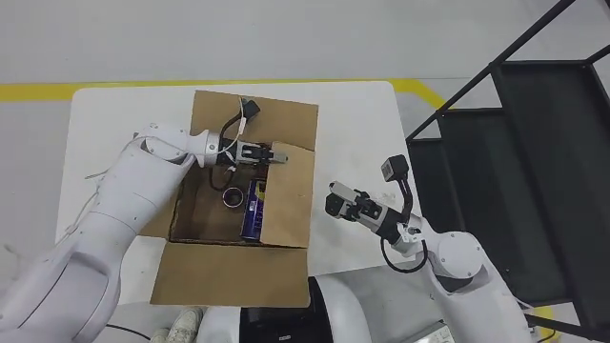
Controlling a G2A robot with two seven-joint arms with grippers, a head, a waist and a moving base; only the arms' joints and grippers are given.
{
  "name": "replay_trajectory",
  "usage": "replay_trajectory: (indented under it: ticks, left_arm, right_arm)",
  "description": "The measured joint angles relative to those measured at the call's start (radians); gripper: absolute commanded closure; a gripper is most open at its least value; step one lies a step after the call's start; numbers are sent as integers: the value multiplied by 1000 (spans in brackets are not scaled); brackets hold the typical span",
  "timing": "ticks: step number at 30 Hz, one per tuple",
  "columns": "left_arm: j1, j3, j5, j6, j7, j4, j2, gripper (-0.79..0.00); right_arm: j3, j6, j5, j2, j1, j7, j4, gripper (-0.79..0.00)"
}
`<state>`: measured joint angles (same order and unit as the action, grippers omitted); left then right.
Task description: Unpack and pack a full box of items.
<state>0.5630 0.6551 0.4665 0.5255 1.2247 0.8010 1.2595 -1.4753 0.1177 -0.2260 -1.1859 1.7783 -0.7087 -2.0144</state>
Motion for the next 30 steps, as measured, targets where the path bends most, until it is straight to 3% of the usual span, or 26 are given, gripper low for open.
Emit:
replay_trajectory:
  ticks: [9, 10, 11, 12, 19, 30]
  left_arm:
    - [15, 65, 19, -34, -84, 15, -11, 0]
    - [16, 67, 16, -40, -91, 16, -10, -43]
    - [18, 69, 14, -48, -98, 18, -10, -480]
    - [20, 71, 14, -54, -98, 22, -9, -785]
    - [15, 75, 45, -82, -54, 68, 3, -785]
    - [-20, 19, 165, -96, 2, 50, 73, -785]
  right_arm:
    - [14, -10, -1, 4, -17, 3, 7, -785]
    - [16, -11, -1, 5, -19, 3, 8, -785]
    - [18, -12, 0, 5, -23, 2, 9, -785]
    - [20, -13, 0, 5, -25, 2, 10, -785]
    - [20, -1, -11, 9, -24, 10, 13, -785]
    - [-55, 170, -159, 19, 59, -83, -42, -785]
